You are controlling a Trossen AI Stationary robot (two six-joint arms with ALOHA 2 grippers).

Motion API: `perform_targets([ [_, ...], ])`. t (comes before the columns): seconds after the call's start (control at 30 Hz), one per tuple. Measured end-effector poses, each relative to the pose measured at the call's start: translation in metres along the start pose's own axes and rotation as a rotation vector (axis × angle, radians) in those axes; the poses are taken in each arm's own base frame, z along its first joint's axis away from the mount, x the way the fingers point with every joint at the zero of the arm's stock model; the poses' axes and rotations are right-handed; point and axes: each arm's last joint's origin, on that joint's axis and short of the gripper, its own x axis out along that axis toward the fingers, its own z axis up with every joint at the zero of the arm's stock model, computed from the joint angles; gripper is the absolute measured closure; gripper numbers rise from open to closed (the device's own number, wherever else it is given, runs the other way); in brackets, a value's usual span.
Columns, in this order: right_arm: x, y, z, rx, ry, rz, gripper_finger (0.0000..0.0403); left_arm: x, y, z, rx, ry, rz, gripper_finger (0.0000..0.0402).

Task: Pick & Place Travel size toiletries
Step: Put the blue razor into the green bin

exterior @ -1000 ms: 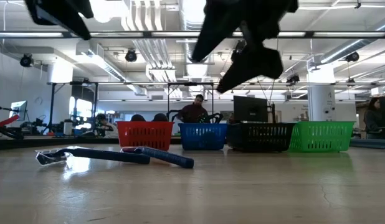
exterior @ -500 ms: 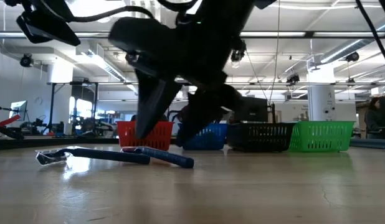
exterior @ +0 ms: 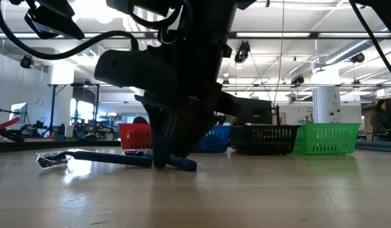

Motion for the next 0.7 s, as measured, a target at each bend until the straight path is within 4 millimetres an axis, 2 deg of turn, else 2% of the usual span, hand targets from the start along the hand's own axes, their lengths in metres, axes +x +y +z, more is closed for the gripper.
perform_targets([
  [0.17,-0.008,-0.004,0.004,-0.004,0.006,-0.042,0.0375,0.000,0.000,0.000,0.027,0.000,0.001,0.0168],
  [0.33,-0.030,-0.016,0.005,0.027,0.047,-0.113,0.0377,-0.004,0.001,0.002,0.048,-0.013,-0.008,0.0168],
  [0.43,-0.062,-0.023,0.004,0.108,0.036,-0.124,0.0378,-0.008,0.004,0.004,0.044,-0.043,-0.001,0.0168],
  [0.53,-0.103,-0.038,-0.003,0.231,0.001,-0.165,0.0379,-0.013,0.008,0.007,0.036,-0.086,0.015,0.0168],
  [0.6,-0.130,-0.054,-0.009,0.344,-0.017,-0.204,0.0380,-0.017,0.011,0.009,0.021,-0.119,0.033,0.0168],
  [0.7,-0.160,-0.091,-0.024,0.508,-0.015,-0.287,0.0380,-0.021,0.016,0.013,-0.002,-0.154,0.050,0.0168],
])
